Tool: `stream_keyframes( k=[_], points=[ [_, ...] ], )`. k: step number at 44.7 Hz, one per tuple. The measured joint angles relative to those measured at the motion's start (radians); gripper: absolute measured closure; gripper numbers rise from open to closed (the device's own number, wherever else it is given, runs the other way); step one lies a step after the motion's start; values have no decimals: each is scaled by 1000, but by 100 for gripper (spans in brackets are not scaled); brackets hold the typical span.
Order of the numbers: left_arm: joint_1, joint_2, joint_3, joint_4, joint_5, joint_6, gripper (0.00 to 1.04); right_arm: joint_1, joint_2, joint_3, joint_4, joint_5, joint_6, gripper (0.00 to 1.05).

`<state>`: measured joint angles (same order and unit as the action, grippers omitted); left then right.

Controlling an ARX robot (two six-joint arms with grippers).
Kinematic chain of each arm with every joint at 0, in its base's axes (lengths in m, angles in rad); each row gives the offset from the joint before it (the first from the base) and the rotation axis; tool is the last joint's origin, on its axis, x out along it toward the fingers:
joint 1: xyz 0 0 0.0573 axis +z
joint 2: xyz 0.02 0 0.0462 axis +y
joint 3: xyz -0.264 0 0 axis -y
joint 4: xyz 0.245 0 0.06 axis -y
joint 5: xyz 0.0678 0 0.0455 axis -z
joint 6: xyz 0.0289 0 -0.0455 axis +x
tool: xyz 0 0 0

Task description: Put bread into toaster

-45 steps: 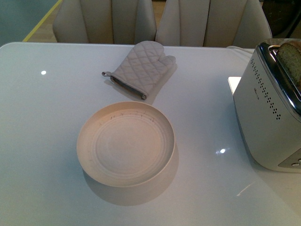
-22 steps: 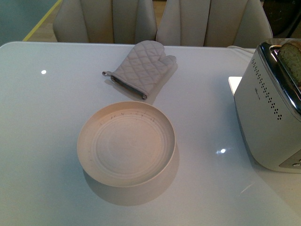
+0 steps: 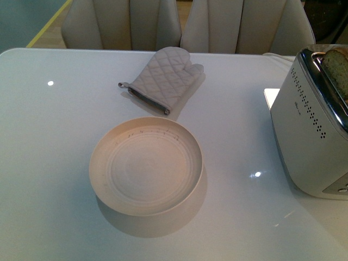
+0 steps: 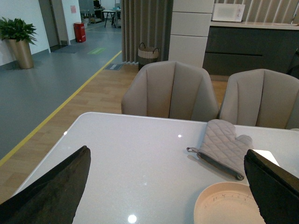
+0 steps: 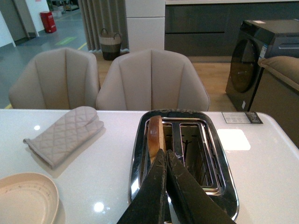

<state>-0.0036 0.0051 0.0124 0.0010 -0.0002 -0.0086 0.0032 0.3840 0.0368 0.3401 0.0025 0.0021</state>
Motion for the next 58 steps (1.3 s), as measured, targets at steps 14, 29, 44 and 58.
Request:
stream_keyframes(
  k=[14, 29, 44, 58],
  points=[
    [0, 0, 0, 0, 0, 0, 7, 0, -100, -19, -54, -1, 0, 103],
    [0, 0, 0, 0, 0, 0, 7, 0, -192, -19, -148, -1, 0, 103],
    [0, 0, 0, 0, 0, 0, 7, 0, -375, -18, -337, -1, 0, 103],
    [0, 0, 0, 0, 0, 0, 7, 0, -378, -18, -339, -1, 0, 95]
  ],
)
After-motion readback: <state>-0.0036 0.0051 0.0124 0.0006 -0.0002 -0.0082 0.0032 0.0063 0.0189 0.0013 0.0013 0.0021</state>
